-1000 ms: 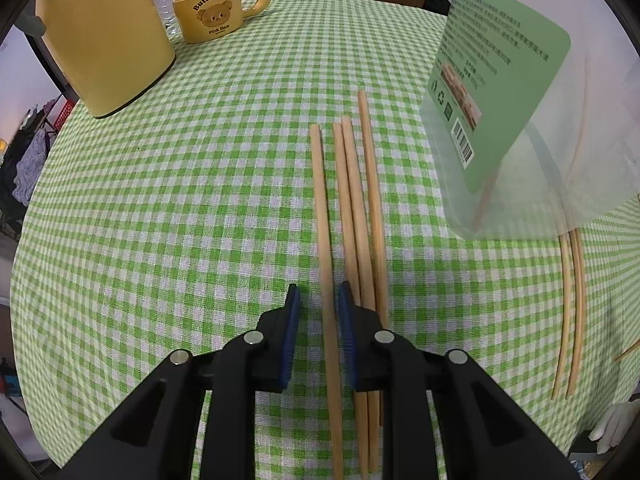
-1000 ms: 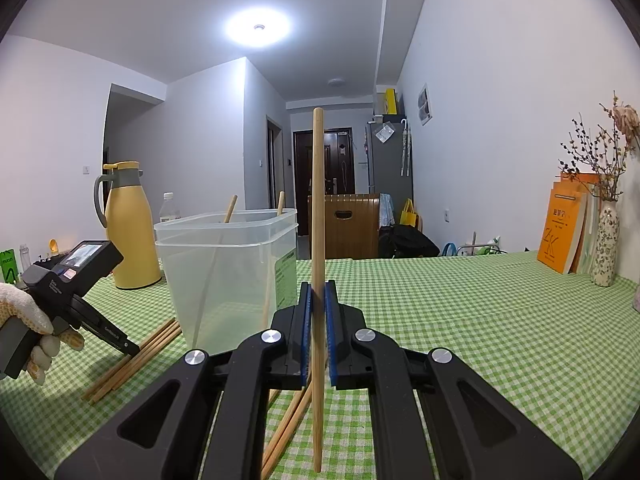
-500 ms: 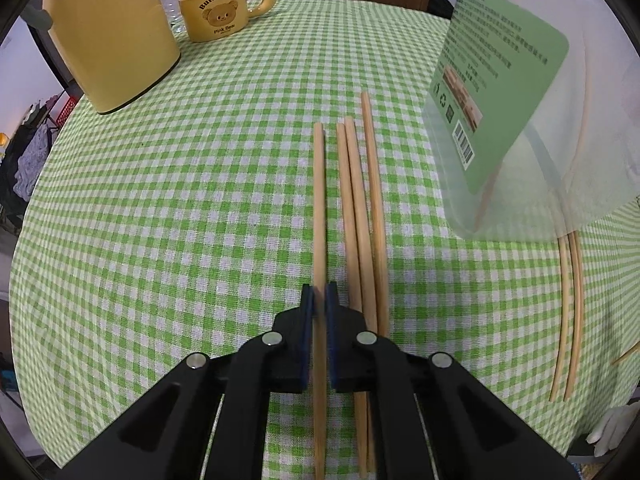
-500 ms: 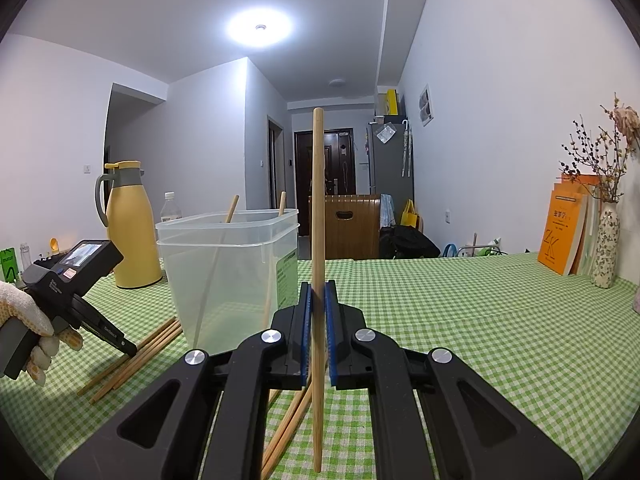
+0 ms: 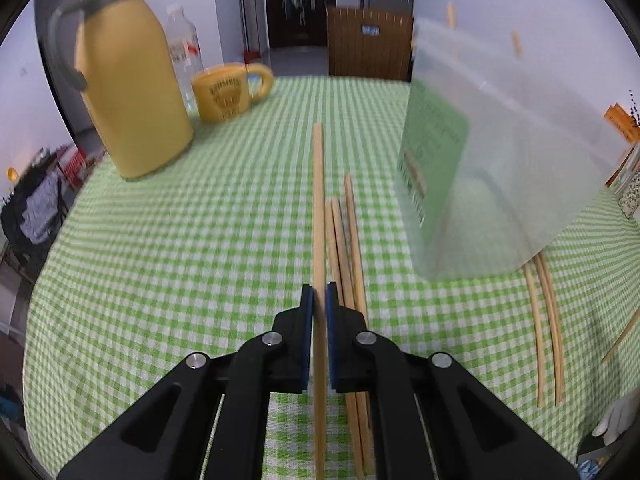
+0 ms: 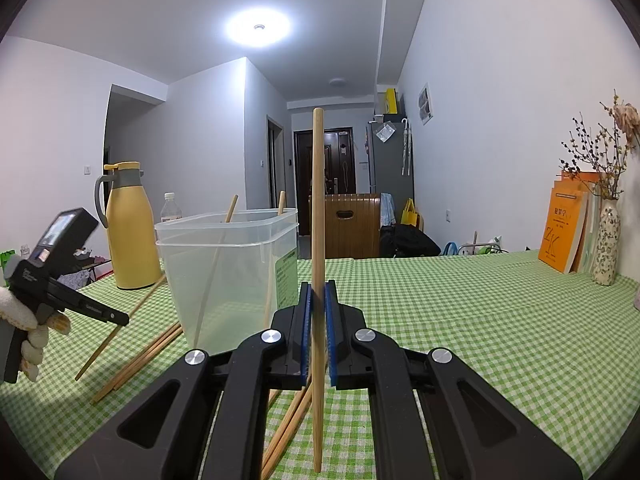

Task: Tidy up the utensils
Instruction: 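Lift the chopstick upright with the left tool while the right tool holds its chopstick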

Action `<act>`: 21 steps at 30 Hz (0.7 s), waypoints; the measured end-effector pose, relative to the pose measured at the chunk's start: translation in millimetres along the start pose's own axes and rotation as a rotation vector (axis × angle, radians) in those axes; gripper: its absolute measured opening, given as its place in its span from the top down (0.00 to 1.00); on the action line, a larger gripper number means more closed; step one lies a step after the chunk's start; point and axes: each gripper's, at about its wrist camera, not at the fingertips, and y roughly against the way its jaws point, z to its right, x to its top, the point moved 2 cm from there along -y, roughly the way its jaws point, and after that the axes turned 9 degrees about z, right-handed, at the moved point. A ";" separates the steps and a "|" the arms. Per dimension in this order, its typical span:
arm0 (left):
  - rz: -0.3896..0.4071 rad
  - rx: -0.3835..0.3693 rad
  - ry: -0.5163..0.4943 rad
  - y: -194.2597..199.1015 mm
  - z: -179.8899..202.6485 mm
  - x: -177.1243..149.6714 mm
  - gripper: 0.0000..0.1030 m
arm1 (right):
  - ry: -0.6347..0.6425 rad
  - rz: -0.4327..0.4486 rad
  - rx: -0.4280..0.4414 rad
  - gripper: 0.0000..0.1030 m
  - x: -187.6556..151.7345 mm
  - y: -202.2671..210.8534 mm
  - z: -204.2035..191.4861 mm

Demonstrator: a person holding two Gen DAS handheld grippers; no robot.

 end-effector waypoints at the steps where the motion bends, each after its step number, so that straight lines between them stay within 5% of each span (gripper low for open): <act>1: 0.021 0.004 0.000 5.2 2.2 0.3 0.96 | -0.001 -0.001 0.000 0.93 -0.3 0.0 0.8; 11: 0.222 -0.009 0.078 54.6 0.4 -3.2 0.96 | 0.003 -0.011 0.007 0.93 -2.1 -2.0 -2.0; 21: 0.319 -0.017 0.108 69.7 -3.1 -8.3 0.96 | 0.023 -0.034 0.013 0.93 4.6 -6.9 -7.8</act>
